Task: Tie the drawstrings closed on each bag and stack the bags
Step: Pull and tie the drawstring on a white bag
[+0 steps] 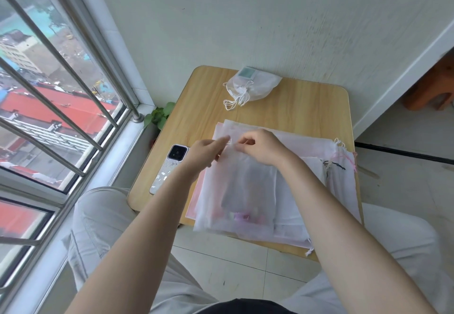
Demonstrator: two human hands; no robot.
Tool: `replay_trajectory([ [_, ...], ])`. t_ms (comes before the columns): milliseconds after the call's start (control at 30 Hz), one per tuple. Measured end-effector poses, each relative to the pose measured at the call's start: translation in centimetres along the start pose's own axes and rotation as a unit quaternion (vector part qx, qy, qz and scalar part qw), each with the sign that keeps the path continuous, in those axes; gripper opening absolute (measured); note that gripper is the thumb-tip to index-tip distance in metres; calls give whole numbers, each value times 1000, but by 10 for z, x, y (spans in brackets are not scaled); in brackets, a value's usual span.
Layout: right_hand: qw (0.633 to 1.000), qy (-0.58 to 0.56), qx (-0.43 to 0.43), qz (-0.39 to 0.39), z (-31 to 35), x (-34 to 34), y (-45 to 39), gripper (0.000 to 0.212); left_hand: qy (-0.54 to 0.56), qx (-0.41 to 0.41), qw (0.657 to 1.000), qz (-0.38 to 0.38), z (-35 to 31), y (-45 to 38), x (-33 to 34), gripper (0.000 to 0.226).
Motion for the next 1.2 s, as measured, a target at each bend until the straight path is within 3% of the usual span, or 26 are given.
replay_trajectory([
  [133, 999, -17, -33, 17, 17, 9, 1, 16, 182, -73, 981, 14, 10, -5, 3, 34],
  [300, 999, -4, -49, 11, 22, 18, 5, 16, 484, -104, 868, 36, 10, -9, 10, 19],
  [367, 1000, -6, -20, -2, 11, 18, 6, 23, 546, -113, 830, 19, 15, -10, 6, 20],
  [433, 1000, 6, 16, -24, -3, 15, 7, 40, 567, -116, 816, -1, 21, -10, 1, 21],
  [600, 994, 1, 109, -26, -37, 7, 13, 53, 519, -105, 847, -45, 30, -14, -10, 21],
  [733, 990, 10, 143, -20, -45, 2, 15, 48, 456, -100, 882, -65, 30, -12, -13, 28],
  [933, 958, -227, 176, -3, -55, 3, 21, 26, 391, -99, 909, -107, 34, -8, -22, 35],
  [1067, 875, -445, 191, -10, -61, 15, 21, 39, 282, -81, 947, -131, 33, -3, -26, 36],
  [1200, 711, -680, 170, -64, -62, 15, 21, 46, 190, -25, 973, -130, 26, -2, -24, 38],
])
Point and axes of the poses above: each hand's wrist, its own y-axis away from the middle knuckle, its own x-axis out of the palm, z = x × y, the point moved 9 cm from there along -y, towards the middle knuckle, and after that the axes turned 14 degrees about y, right-handed, at the moved point
